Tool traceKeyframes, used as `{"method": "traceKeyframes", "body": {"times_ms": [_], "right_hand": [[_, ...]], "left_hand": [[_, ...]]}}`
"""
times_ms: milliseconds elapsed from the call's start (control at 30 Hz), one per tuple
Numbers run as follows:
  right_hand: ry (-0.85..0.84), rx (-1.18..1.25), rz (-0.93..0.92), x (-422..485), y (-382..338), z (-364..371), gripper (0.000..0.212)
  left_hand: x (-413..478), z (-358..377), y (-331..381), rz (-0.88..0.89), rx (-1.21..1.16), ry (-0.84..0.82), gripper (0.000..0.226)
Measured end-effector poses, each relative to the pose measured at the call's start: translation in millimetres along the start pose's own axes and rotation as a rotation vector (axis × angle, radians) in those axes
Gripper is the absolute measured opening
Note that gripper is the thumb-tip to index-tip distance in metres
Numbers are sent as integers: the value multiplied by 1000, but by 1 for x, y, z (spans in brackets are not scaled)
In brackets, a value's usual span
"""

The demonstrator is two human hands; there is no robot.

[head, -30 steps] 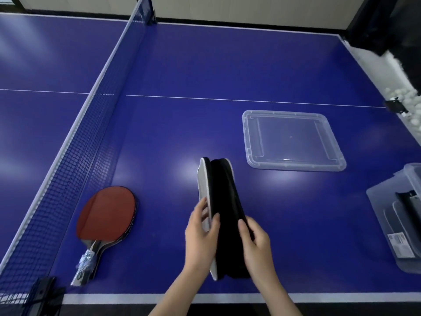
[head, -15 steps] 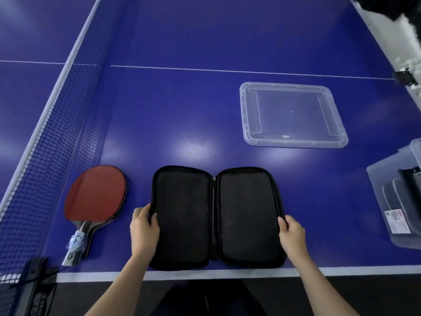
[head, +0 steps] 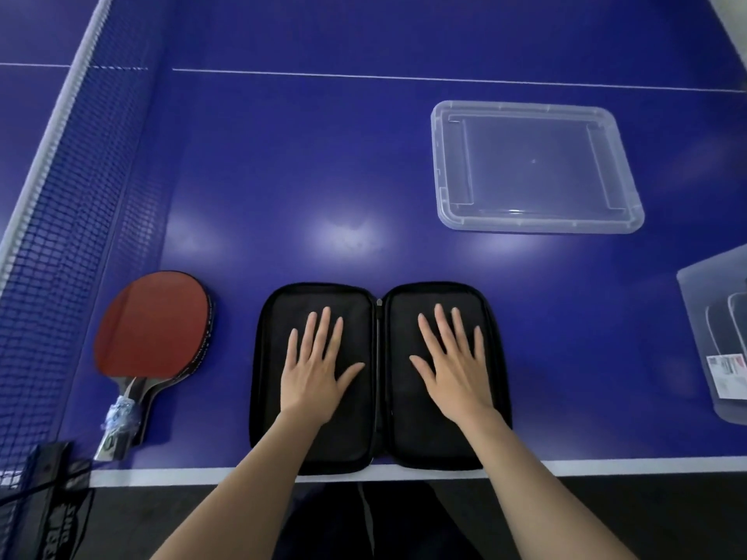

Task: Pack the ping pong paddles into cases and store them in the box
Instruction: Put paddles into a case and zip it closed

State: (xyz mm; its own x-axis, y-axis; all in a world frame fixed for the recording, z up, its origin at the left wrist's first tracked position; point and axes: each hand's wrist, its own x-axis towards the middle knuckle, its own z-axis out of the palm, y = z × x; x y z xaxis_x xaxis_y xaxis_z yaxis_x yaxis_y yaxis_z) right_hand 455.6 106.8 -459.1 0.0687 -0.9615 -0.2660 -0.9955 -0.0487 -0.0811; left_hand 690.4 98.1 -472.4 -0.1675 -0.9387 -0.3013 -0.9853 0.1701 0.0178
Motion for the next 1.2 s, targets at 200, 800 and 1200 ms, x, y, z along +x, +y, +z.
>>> {"method": "traceKeyframes", "body": {"times_ms": [200,800,1200], "right_hand": [[-42,-56,48,2,13,18,67],[138,941,53,30,-177,-42,37],[-353,926,102,75,-307,-31,57]], "left_hand": [[2,11,-2,-43,-24,-2,79],[-13,-74,-166,-467,-508,508,40],[-23,-33,-259,-814,-785,170,67]]}}
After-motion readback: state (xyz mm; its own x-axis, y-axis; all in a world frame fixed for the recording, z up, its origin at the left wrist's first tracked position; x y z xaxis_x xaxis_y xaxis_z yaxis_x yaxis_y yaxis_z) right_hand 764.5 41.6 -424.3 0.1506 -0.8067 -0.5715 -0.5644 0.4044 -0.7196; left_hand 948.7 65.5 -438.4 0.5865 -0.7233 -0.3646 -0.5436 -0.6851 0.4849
